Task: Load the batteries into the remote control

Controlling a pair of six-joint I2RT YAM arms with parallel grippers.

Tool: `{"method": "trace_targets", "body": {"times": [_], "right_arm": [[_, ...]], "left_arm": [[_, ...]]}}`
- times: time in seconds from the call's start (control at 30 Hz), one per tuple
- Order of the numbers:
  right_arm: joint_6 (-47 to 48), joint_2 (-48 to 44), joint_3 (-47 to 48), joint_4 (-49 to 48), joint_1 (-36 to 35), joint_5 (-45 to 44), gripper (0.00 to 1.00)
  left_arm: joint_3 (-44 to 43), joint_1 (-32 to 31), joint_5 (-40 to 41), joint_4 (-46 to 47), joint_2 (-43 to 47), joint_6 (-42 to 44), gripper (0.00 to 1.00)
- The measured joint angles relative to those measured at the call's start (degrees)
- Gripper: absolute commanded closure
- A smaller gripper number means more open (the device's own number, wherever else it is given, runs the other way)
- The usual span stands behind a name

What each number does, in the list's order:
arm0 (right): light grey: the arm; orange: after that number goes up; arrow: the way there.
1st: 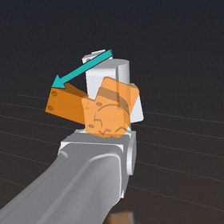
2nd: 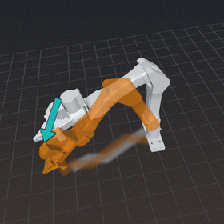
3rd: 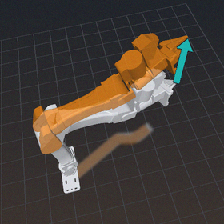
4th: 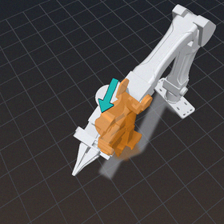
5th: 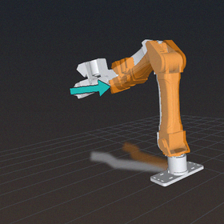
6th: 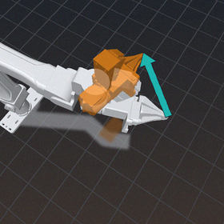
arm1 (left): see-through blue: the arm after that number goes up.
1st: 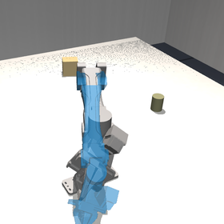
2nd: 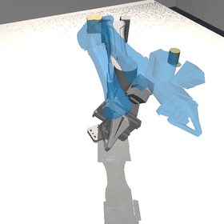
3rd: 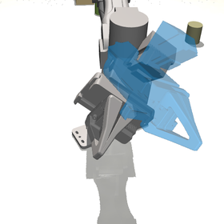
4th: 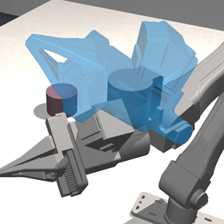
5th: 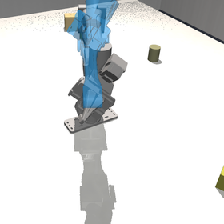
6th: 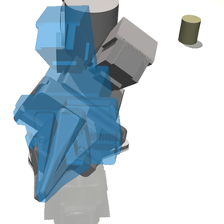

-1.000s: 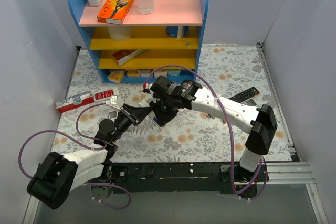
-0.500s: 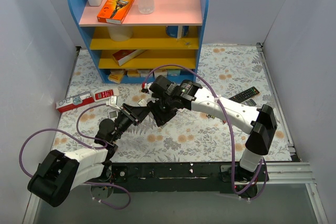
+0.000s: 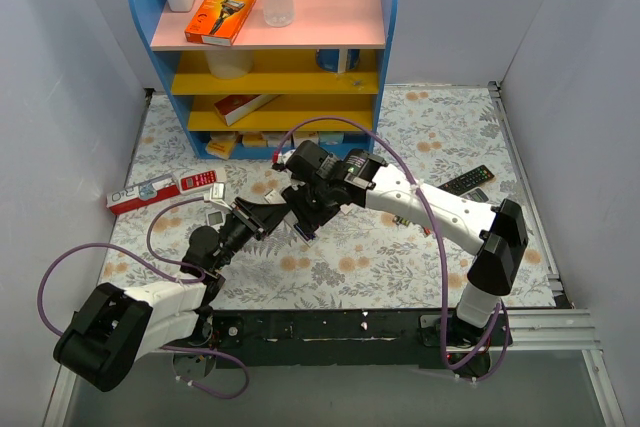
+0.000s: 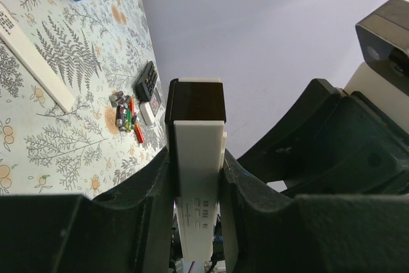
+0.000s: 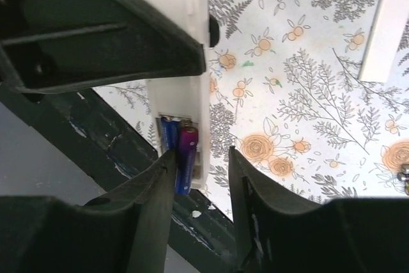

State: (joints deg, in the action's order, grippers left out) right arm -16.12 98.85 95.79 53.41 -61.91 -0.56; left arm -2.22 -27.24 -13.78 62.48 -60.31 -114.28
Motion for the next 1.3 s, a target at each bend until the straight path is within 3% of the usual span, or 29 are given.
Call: {"method": "trace_targets", "body": {"times": [0.3, 0.5, 0.7, 1.03, 1.3], "right_arm": [[0.55, -0.15, 0.02, 0.48, 0.2, -0.96, 0.4], [2.27, -2.91, 0.0, -2.19, 0.24, 2.08, 0.39], [7.69, -9.16, -3.41, -7.21, 0.24, 4.09, 0.52], [25.31, -23.58, -21.49, -14.4, 0.72, 8.66, 0.57], [36.22, -27.34, -27.41, -19.58, 0.76, 15.78, 0.56]], "left_arm": [[0.0, 0.0, -0.5, 0.13, 0.0, -0.02, 1.0], [0.0, 0.0, -0.72, 0.83, -0.02, -0.17, 1.0], [0.0, 0.0, -1.42, 1.05, -0.02, -0.17, 1.0], [0.0, 0.0, -4.57, 0.55, 0.39, -0.17, 1.0], [0.0, 0.0, -6.93, -1.14, 1.27, -0.17, 1.0]]}}
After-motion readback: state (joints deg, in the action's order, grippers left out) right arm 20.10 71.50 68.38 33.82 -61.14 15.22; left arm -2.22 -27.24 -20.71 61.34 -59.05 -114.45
